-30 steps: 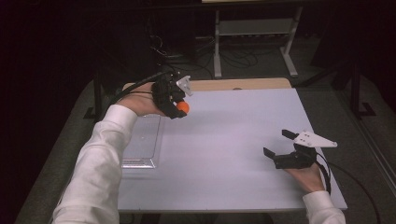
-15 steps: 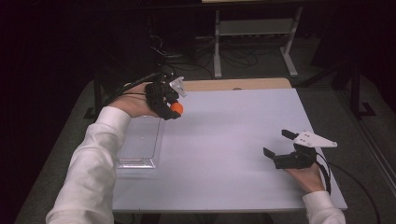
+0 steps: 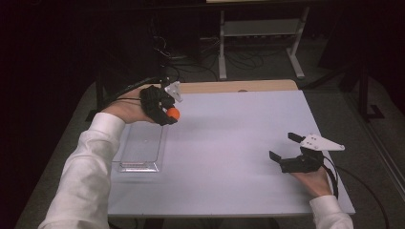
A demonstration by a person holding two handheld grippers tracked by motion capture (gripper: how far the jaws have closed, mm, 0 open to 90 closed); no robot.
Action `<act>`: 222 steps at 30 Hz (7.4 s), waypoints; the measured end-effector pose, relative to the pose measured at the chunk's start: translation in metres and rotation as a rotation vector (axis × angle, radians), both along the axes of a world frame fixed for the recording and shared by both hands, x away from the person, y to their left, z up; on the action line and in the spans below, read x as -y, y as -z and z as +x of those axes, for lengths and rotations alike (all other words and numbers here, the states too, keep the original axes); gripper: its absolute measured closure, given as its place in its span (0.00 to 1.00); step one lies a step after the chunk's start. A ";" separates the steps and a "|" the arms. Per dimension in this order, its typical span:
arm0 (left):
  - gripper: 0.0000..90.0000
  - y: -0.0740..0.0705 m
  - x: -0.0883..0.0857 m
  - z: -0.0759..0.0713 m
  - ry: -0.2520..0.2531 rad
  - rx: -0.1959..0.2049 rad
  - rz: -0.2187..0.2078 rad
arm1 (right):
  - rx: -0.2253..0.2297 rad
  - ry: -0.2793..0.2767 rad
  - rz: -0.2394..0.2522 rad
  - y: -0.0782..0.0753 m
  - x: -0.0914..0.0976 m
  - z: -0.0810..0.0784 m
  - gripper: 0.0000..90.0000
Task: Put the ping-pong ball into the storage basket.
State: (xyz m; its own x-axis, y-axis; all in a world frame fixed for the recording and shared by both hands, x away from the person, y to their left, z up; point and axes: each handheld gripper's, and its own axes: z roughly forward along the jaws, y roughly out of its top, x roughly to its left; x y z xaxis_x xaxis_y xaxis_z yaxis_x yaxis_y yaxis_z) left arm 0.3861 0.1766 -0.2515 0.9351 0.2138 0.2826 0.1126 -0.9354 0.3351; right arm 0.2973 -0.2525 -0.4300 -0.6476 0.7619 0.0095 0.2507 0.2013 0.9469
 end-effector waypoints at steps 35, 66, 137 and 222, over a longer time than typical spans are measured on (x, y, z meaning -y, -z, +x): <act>0.56 0.008 -0.047 -0.014 -0.073 -0.021 0.049 | -0.001 0.004 -0.004 0.000 0.000 0.000 0.00; 0.56 0.031 -0.061 -0.015 -0.094 -0.078 0.103 | -0.005 0.006 -0.006 0.000 0.000 0.000 0.00; 0.56 0.103 -0.066 -0.007 -0.109 -0.197 0.115 | -0.008 0.005 -0.024 0.001 -0.001 -0.001 0.00; 0.00 0.089 -0.092 -0.017 -0.273 -0.058 -0.081 | -0.016 0.010 -0.031 0.001 -0.001 -0.002 0.00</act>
